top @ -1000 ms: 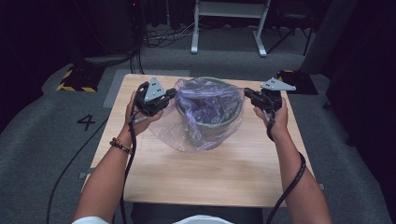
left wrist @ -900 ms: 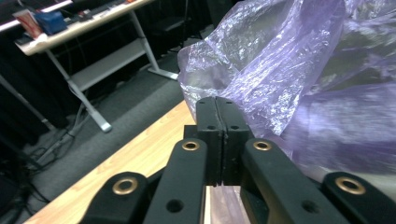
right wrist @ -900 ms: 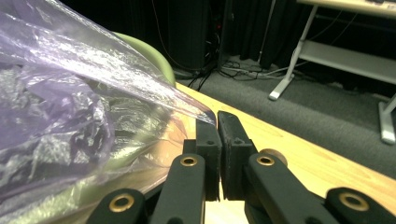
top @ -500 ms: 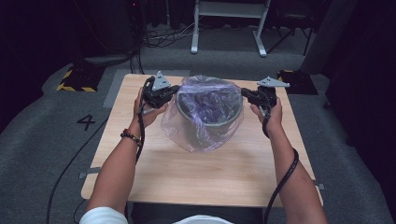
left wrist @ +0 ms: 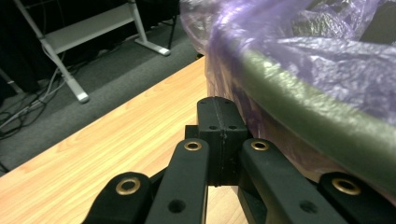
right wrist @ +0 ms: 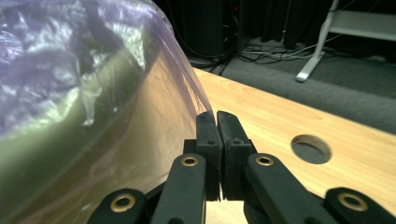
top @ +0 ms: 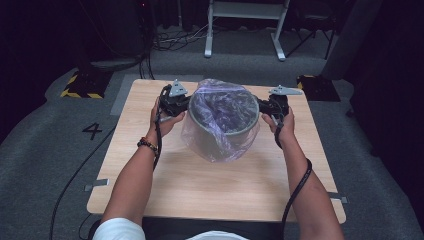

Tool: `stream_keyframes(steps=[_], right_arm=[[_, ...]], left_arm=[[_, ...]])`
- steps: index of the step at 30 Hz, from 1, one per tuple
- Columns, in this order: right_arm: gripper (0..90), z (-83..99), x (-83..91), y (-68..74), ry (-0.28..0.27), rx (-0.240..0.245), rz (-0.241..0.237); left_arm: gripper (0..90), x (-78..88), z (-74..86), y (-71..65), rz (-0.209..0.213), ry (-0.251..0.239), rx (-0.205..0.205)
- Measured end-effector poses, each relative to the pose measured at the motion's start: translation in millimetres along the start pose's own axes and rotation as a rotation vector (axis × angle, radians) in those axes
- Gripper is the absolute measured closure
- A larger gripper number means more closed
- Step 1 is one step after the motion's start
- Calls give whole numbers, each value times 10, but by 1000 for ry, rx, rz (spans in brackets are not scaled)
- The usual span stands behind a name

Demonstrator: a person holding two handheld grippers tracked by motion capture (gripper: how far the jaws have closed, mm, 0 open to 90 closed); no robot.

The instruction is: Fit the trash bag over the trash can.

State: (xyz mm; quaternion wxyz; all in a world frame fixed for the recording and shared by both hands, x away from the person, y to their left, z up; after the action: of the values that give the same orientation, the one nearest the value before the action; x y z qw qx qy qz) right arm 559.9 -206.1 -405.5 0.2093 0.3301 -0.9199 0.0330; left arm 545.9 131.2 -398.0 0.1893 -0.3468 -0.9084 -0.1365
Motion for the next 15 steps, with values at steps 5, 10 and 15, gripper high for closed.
stream_keyframes(steps=[5,10,15], right_arm=[[896,80,-49,-35,15,-16,-17],[899,173,-93,-39,52,-13,-12],[898,293,-105,-72,83,-22,-7]], left_arm=[[900,-82,24,-2,20,12,12],[900,-163,83,-1,31,30,33],[900,-189,157,-33,30,52,25]])
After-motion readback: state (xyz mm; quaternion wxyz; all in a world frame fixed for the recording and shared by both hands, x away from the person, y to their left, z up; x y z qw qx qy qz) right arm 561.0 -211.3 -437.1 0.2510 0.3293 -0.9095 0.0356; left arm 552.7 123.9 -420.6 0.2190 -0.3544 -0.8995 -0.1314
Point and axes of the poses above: each handheld gripper's, and its own axes: x roughly backward along the jaws, z roughly out of its underside, y roughly to its left, the point moved 2 cm from there along -x, roughly forward along the jaws, and after that the axes turned 1 degree about -z, right-handed, at the moved point
